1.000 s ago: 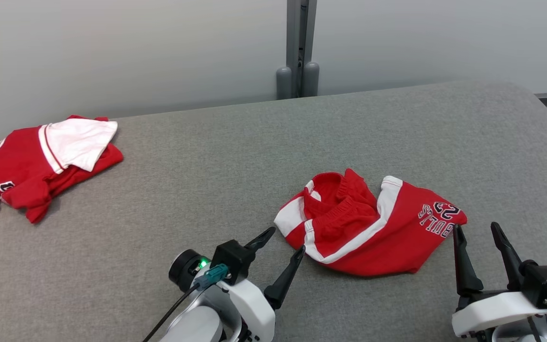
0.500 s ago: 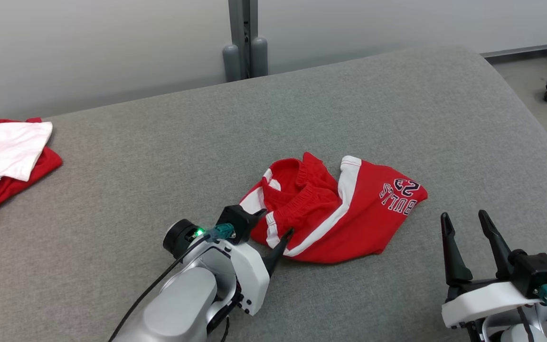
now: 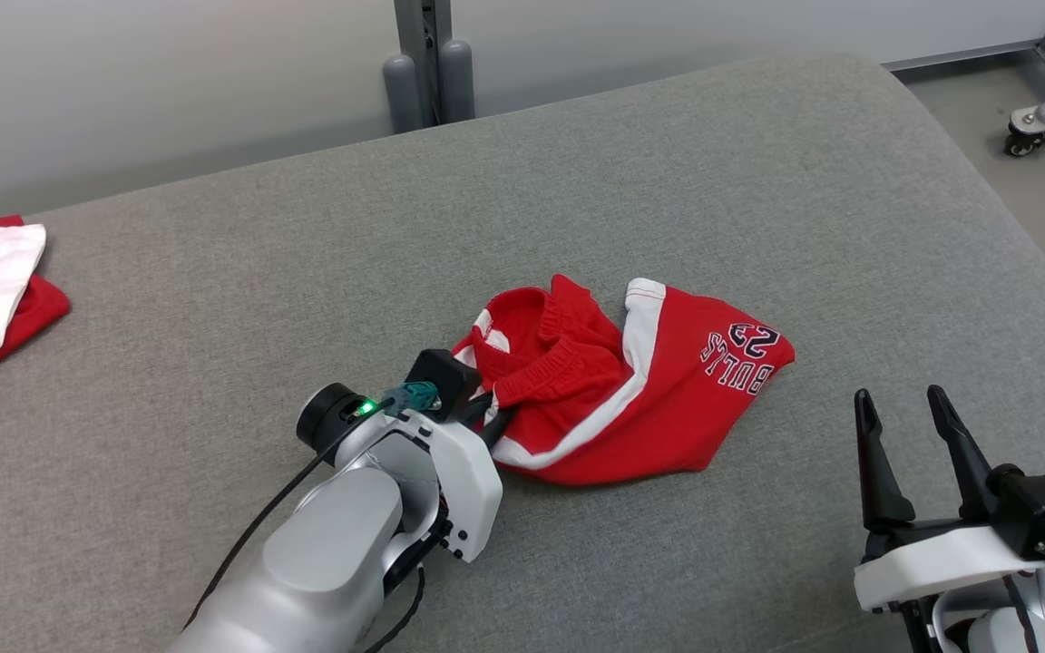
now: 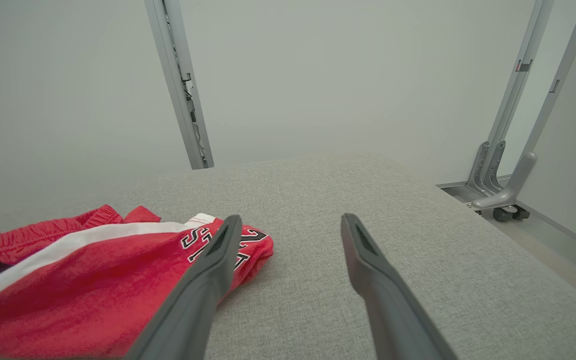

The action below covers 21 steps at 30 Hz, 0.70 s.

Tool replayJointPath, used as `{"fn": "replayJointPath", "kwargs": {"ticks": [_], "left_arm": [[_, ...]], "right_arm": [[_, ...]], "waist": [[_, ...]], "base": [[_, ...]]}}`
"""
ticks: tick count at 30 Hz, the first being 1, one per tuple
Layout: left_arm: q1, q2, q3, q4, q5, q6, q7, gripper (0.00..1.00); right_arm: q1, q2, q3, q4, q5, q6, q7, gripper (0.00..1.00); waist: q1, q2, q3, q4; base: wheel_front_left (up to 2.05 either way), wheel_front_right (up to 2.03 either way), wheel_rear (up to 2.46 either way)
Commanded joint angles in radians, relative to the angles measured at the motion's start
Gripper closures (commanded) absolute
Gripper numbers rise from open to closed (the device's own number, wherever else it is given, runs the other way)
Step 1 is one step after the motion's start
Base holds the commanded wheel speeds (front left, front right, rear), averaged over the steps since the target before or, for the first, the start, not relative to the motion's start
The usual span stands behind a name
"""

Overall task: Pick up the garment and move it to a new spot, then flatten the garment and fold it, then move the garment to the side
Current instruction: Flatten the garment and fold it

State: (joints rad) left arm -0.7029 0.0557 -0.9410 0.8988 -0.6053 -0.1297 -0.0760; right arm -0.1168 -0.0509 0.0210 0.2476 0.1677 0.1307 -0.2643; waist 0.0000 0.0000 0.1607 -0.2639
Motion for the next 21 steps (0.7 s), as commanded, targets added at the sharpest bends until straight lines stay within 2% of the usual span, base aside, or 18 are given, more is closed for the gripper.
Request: {"fn": "replayJointPath", "kwargs": {"ticks": [1,5,11,16,21], "left_arm": [[-0.017,0.012,0.004,0.001,-0.013,0.000,-0.025,1.00],[-0.033,0.010,0.030,-0.003,-0.035,0.006,-0.088,1.00],[-0.063,0.001,0.062,-0.066,-0.051,0.054,-0.152,1.00],[-0.080,-0.002,0.080,-0.191,-0.039,0.131,-0.181,1.00],[-0.041,0.009,0.135,-0.244,-0.027,0.272,-0.188,1.00]], "right_arm": [[0.008,-0.002,-0.011,-0.005,-0.007,0.000,0.000,0.00],[0.010,-0.001,-0.020,-0.010,-0.012,0.000,0.000,0.00],[0.005,-0.002,-0.008,-0.009,0.002,0.000,0.000,0.00],[0.009,-0.002,-0.011,-0.006,0.008,0.000,0.000,0.00],[0.022,-0.002,-0.027,-0.015,0.007,0.000,0.000,0.00]], "waist": [[0.0000,0.0000,-0.002,0.009],[0.0000,0.0000,-0.010,0.034],[0.0000,0.0000,-0.032,0.066],[0.0000,0.0000,-0.056,0.071],[0.0000,0.0000,-0.065,0.071]], "base": [[0.00,0.00,0.00],[0.00,0.00,0.00],[0.00,0.00,0.00],[0.00,0.00,0.00],[0.00,0.00,0.00]]}}
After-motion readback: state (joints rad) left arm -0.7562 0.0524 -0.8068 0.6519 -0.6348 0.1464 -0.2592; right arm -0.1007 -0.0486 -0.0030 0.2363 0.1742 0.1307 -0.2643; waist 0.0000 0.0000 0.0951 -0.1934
